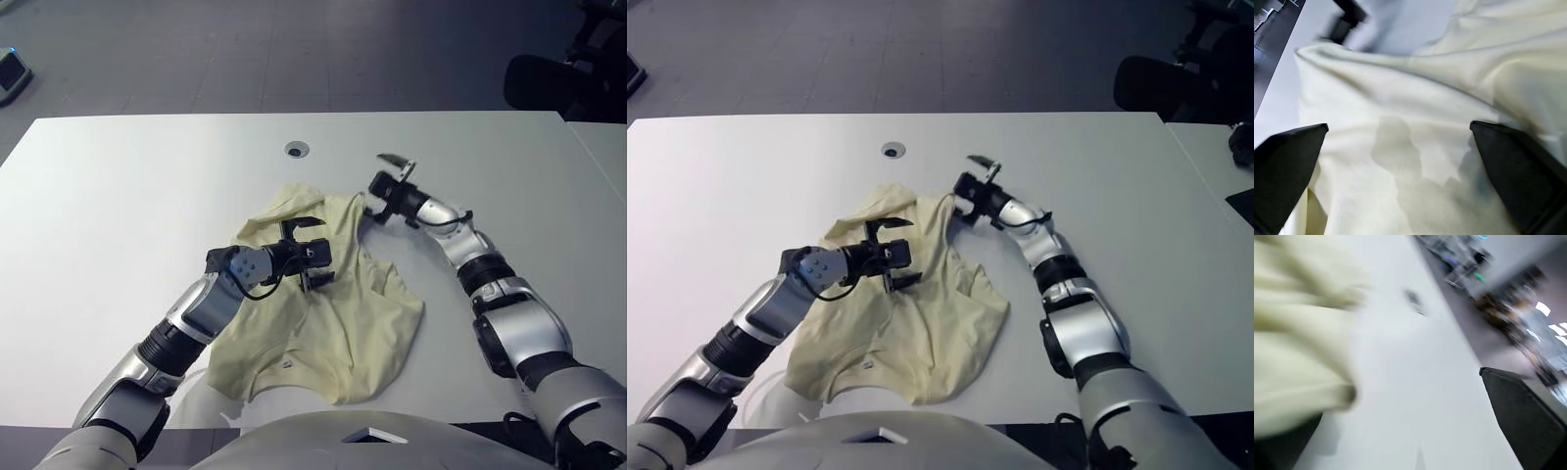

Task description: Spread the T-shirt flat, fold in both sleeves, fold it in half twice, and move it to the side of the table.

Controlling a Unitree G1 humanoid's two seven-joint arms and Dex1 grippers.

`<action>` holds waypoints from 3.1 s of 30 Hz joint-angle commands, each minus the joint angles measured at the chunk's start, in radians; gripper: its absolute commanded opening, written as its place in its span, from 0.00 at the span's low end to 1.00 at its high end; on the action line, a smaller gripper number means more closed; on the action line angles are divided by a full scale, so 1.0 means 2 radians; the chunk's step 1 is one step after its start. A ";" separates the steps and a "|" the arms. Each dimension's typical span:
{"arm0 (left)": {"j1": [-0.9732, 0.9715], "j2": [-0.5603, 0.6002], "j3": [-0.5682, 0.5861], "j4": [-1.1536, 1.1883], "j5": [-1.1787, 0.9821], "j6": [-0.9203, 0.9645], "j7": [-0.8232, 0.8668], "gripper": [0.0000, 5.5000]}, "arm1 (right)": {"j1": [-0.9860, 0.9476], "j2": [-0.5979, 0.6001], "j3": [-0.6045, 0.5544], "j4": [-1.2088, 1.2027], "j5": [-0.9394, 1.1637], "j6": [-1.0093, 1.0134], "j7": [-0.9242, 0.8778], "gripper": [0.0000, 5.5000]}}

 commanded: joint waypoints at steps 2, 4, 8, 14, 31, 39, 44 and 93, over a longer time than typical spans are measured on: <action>0.047 0.031 -0.027 0.041 0.020 0.027 -0.033 0.98 | -0.044 -0.033 -0.046 0.041 0.015 0.011 -0.087 0.98; 0.050 0.030 -0.025 0.038 0.019 0.031 -0.030 0.98 | -0.046 -0.040 -0.050 0.041 0.015 0.004 -0.089 0.98; 0.047 0.015 -0.016 0.038 0.015 0.034 -0.017 0.98 | -0.025 -0.036 -0.043 0.014 0.022 -0.010 -0.041 0.98; 0.009 -0.025 0.048 0.010 -0.033 0.073 0.001 0.98 | 0.046 0.002 -0.037 -0.134 0.070 0.056 0.049 0.98; -0.179 -0.078 0.060 0.282 0.004 -0.032 0.060 0.98 | 0.160 0.032 0.006 -0.301 0.035 0.257 0.056 0.98; -0.234 -0.115 0.072 0.440 0.016 -0.085 0.113 0.98 | 0.163 0.032 0.010 -0.302 0.034 0.255 0.057 0.98; -0.269 -0.104 0.093 0.531 0.018 -0.103 0.145 0.98 | 0.164 0.028 0.010 -0.302 0.034 0.254 0.057 0.98; -0.346 -0.109 0.214 0.684 -0.047 -0.128 0.168 0.98 | -0.005 0.031 -0.018 -0.078 0.032 0.210 0.031 0.98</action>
